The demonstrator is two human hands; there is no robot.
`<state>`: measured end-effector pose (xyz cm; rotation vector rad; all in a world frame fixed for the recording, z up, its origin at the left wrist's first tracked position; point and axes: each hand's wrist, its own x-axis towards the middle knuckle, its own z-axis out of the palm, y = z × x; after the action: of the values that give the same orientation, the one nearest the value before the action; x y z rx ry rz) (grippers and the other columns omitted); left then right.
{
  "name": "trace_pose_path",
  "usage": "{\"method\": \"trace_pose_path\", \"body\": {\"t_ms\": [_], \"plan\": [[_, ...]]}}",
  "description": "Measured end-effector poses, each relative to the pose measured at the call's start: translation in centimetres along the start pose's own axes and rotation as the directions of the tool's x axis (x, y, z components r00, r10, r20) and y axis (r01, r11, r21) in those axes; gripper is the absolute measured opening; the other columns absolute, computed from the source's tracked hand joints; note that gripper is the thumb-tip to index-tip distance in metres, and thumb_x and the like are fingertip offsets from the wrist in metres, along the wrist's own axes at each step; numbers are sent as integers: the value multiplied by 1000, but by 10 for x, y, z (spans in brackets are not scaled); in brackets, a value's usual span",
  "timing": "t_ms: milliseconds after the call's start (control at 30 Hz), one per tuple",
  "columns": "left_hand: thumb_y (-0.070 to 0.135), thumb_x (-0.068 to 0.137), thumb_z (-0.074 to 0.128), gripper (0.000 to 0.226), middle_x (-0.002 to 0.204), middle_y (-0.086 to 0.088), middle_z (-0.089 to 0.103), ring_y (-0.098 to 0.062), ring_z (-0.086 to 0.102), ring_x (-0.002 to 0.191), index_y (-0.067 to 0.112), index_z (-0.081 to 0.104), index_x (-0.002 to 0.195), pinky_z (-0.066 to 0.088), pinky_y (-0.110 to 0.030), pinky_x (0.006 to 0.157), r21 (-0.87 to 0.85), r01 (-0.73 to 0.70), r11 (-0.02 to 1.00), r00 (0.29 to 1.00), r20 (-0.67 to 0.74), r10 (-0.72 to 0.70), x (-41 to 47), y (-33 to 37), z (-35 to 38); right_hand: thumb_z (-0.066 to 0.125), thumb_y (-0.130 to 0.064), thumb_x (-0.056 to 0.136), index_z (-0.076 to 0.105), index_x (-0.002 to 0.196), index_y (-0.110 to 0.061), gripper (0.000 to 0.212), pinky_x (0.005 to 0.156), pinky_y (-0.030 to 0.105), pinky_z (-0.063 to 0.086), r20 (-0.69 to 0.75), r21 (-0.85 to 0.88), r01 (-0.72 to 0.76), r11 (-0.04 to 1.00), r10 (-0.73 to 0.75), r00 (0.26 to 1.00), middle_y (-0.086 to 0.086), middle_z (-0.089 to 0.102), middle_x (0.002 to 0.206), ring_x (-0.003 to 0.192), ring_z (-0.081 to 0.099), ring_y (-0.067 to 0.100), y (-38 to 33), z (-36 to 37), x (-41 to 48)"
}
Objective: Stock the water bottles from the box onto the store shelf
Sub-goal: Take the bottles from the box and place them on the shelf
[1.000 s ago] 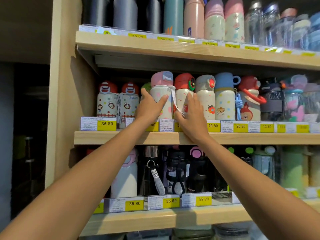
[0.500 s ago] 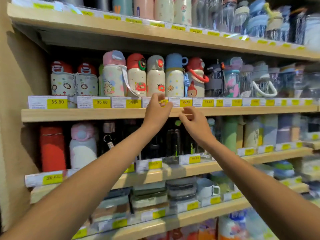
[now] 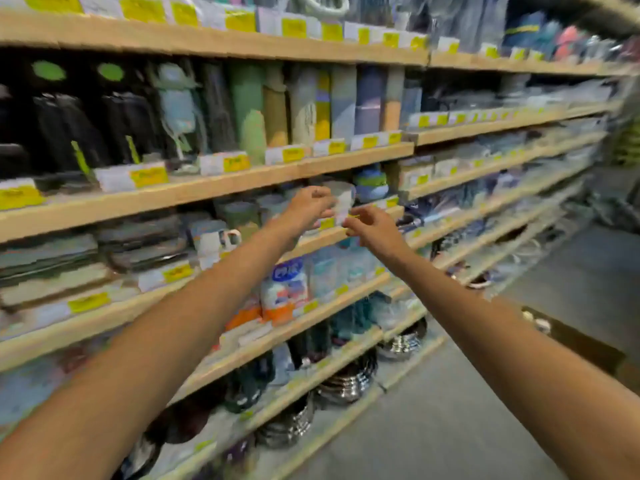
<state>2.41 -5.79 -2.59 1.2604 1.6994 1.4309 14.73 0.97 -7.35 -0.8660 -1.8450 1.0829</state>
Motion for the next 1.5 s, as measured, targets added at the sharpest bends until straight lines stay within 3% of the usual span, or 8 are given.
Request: {"method": "trace_pose_path", "body": {"t_ms": [233,400,500,667,1000,1267,1400,1500], "plan": [[21,94,56,28,113,-5,58,-15,58,97,12,52,120,41,-20,64,136,149,979,934,304,-184,32,-96,190,54,-22,95,53,124,-4,34,65,26,45,-56,-52,-371,927,368,928,15,64,115,91,62,21,162,-121,-31],[21,93,54,9,102,-2,56,-19,60,101,22,54,85,42,-29,76,237,183,954,840,467,-277,81,-143,301,54,-17,93,55,117,-4,27,61,23,44,-204,-8,-564,825,551,809,15,65,110,80,59,15,258,-194,-28],[21,93,54,5,90,1,56,-17,61,97,20,57,90,41,-27,67,288,206,935,781,527,-335,124,-165,362,54,-13,91,55,116,-4,26,67,29,44,-260,38,-659,751,644,719,16,64,104,80,58,17,314,-241,-10],[15,93,54,7,93,-8,55,-18,56,85,15,55,100,32,-21,57,313,191,930,692,629,-353,196,-180,464,53,-19,94,55,123,-9,30,70,29,51,-302,16,-742,670,711,635,5,63,101,84,60,14,384,-315,36],[17,93,55,31,110,-5,62,-12,59,92,10,53,123,43,-20,69,367,164,916,499,770,-398,317,-158,668,54,-15,94,57,118,-3,27,85,37,53,-462,103,-816,569,754,467,8,64,98,87,61,19,476,-473,112],[19,94,55,35,109,-7,60,-16,58,98,9,50,127,44,-25,73,417,85,905,432,803,-410,400,-163,838,57,-18,93,50,131,-7,39,91,40,52,-426,121,-830,545,784,452,18,65,114,91,61,20,576,-615,170],[16,94,52,9,98,-6,58,-18,55,97,17,54,86,42,-27,75,485,41,874,422,784,-455,449,-161,923,60,-17,91,49,132,-7,43,90,36,52,-390,31,-851,524,790,472,11,61,121,103,63,24,634,-694,213],[14,93,52,28,97,-8,55,-18,53,95,23,41,69,41,-29,81,541,26,841,424,755,-499,479,-165,970,61,-16,91,49,131,-7,43,87,33,51,-379,37,-864,502,807,453,12,60,122,105,62,23,668,-739,242]]}}
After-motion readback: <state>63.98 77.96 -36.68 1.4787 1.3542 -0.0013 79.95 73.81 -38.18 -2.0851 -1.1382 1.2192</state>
